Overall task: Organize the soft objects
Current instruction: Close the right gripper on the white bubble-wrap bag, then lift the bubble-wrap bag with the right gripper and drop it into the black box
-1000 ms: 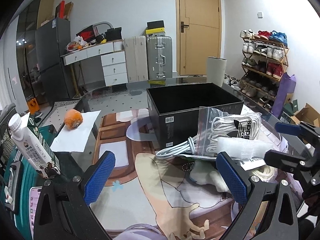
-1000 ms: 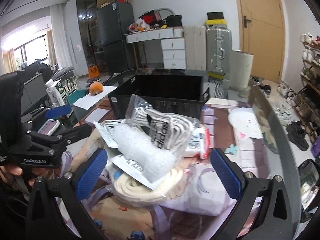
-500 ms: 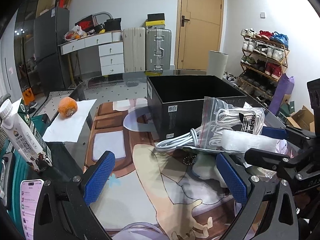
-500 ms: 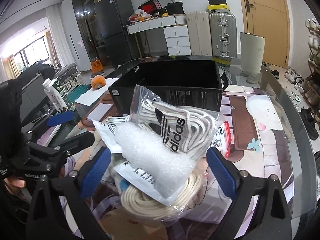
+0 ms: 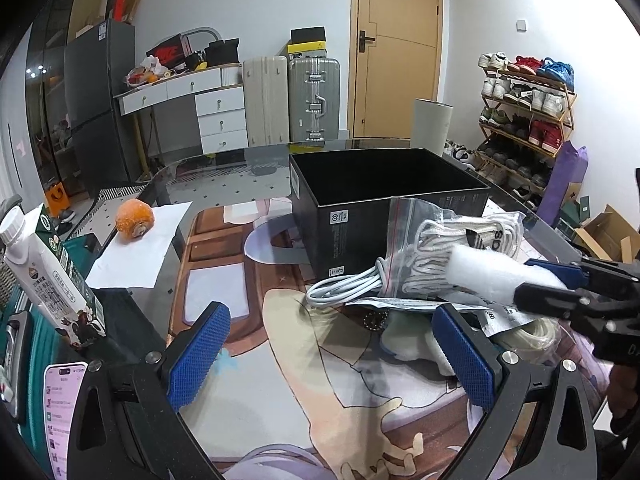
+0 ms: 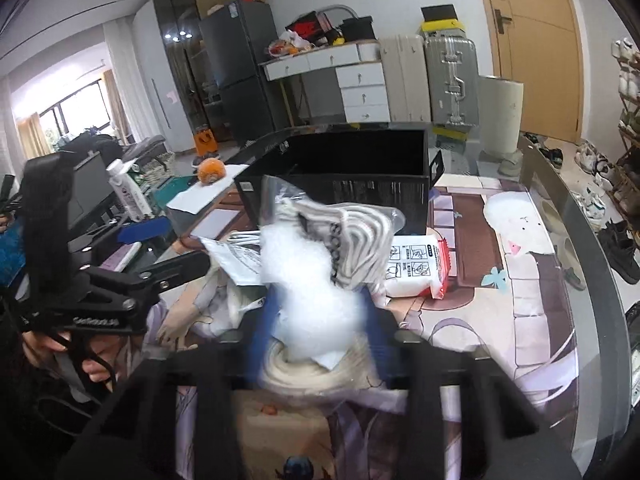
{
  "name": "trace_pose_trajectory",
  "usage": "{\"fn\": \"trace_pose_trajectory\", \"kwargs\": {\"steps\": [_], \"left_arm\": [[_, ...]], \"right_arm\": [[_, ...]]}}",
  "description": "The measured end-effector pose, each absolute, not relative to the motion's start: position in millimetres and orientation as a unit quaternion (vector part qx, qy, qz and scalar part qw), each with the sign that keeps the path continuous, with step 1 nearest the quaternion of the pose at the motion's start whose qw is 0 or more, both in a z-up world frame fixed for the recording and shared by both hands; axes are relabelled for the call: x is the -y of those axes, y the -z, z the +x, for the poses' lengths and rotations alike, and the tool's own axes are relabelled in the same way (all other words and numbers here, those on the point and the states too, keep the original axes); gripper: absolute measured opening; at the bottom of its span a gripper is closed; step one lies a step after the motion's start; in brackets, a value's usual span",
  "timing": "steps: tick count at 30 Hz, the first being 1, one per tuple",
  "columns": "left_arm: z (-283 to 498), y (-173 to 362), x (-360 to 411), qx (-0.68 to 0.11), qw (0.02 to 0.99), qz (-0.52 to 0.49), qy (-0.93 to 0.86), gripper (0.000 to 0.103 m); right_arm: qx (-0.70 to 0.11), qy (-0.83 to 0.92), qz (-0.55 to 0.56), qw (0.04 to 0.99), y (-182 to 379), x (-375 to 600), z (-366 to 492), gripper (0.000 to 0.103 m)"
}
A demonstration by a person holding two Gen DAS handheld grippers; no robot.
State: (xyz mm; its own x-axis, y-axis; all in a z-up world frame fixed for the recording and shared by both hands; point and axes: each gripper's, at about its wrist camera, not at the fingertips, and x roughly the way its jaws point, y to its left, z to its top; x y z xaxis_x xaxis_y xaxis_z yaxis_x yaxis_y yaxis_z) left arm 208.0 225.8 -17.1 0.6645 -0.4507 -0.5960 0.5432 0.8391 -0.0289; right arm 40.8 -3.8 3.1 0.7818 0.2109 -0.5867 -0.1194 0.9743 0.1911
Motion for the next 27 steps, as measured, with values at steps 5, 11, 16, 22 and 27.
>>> {"fn": "trace_pose_trajectory", "kwargs": {"steps": [5, 11, 16, 22, 27], "left_arm": [[205.0, 15.9, -222.2, -0.31, 0.905, 0.073, 0.283, 0.103], [202.4, 12.7, -211.2, -0.314, 0.898, 0.085, 0.297, 0.103], [204.0, 9.5, -194.9, -0.333, 0.883, 0.094, 0.316, 0.103], [221.7, 14.9, -183.9, -0.379, 0.863, 0.052, 0.331, 0.102], [230.0, 22.9, -182.3, -0.412, 0.849, 0.032, 0.33, 0.102]], "right_arm": [[-0.29, -0.09, 0.067, 0.951, -8.2, 6.0, 21.8, 0.034], [-0.275, -0.09, 0.084, 0.954, -10.6, 14.4, 12.7, 0.034], [-0.264, -0.088, 0.086, 0.957, -15.7, 19.6, 9.9, 0.034], [-0.265, -0.083, 0.093, 0.956, -14.7, 25.8, 9.6, 0.034], [-0.263, -0.085, 0.091, 0.957, -14.0, 24.8, 8.6, 0.034]]}}
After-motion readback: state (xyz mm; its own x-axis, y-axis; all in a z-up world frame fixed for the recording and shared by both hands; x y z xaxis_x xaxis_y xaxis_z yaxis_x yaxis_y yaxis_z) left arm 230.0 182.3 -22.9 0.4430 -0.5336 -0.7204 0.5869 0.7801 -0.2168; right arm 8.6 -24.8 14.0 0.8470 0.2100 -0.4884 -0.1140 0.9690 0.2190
